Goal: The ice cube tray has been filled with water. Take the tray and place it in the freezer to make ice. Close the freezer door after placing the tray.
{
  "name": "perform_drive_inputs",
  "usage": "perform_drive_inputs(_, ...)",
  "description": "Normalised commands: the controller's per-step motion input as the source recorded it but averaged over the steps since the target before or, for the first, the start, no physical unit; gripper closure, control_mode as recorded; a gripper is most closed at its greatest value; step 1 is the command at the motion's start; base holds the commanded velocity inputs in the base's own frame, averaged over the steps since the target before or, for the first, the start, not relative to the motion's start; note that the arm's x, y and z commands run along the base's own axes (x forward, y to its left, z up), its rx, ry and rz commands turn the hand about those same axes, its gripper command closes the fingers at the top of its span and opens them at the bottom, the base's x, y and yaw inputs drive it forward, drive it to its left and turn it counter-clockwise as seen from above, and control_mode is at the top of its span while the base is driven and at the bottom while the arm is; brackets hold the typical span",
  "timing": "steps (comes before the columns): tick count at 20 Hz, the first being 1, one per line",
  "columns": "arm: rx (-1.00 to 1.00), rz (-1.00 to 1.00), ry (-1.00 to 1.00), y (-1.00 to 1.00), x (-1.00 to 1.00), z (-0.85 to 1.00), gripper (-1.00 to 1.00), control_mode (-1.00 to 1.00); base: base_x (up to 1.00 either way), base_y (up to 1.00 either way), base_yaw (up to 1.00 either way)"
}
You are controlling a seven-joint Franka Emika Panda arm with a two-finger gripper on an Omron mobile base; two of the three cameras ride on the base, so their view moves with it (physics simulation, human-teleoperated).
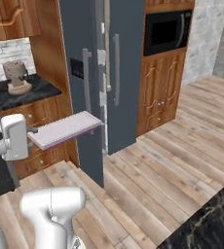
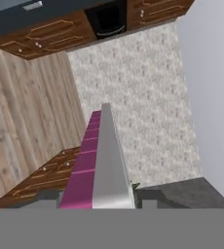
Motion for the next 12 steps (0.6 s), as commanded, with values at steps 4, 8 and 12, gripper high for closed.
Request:
perform_drive_inputs(4,0.00,0.00,0.00,0.00,0.00,0.00,1.00,1.00,0.54,-0.34,-0.30)
perform_drive_inputs(8,0.00,0.00,0.00,0.00,0.00,0.00,1.00,1.00,0.60,-0.36,-0.28)
perform_drive_inputs(12,0.00,0.00,0.00,0.00,0.00,0.00,1.00,1.00,0.70,-0.39,-0.26)
